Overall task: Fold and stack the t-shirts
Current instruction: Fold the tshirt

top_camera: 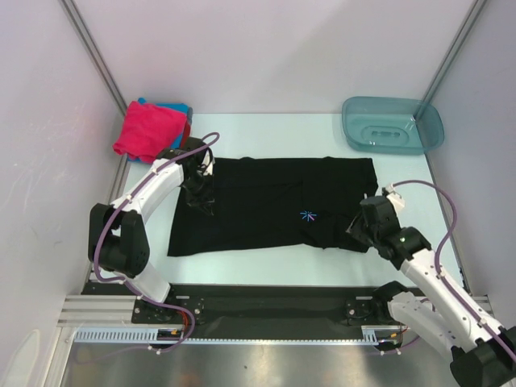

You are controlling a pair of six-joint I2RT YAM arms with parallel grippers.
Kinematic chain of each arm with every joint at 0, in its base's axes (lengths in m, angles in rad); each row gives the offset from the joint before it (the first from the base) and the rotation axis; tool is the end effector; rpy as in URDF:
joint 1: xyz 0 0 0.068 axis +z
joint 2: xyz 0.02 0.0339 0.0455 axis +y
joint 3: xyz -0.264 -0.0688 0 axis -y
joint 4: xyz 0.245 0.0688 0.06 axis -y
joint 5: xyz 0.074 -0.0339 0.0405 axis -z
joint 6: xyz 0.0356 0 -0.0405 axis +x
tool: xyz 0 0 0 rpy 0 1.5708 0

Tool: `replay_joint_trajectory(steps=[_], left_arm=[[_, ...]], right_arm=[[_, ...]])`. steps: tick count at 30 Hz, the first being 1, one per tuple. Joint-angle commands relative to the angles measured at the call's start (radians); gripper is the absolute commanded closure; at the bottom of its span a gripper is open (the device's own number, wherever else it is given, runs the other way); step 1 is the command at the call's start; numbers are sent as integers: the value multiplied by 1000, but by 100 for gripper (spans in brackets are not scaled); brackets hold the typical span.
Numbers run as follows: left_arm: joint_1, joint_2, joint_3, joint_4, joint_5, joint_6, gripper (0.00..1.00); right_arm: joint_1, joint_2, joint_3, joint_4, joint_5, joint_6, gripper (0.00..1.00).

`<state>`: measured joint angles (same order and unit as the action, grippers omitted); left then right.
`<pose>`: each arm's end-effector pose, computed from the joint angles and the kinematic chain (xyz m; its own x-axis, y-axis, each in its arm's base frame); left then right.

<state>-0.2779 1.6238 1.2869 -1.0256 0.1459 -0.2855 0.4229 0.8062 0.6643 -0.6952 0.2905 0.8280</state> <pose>0.2944 -0.0894 0.2459 -0.9873 -0.0081 -0.1584 0.0232 0.9806 -0.1947 0.1507 0.0566 0.2485 -0.6189 0.4954 -0.6096 0.3512 0.8687 0.3493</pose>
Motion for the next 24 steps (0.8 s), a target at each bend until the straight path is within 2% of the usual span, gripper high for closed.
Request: replay_joint_trajectory(steps=[1,5,11,15,24], left_arm=[[8,4,14,16,23,26,81],[8,5,15,16,24,26,81],[6,-2,14,16,21,25,81],[6,-5,9,16,18,25,81],[6,-2,12,16,20,25,81]], right_arm=[[10,-59,-51,-43,-17,52,58],[27,-76,-83,-58,-10,80,56],[42,-38,-144,9,-19,105,54],[59,-13,-187,100,-19,114,54],[62,10,-198,145,-24,86,57]])
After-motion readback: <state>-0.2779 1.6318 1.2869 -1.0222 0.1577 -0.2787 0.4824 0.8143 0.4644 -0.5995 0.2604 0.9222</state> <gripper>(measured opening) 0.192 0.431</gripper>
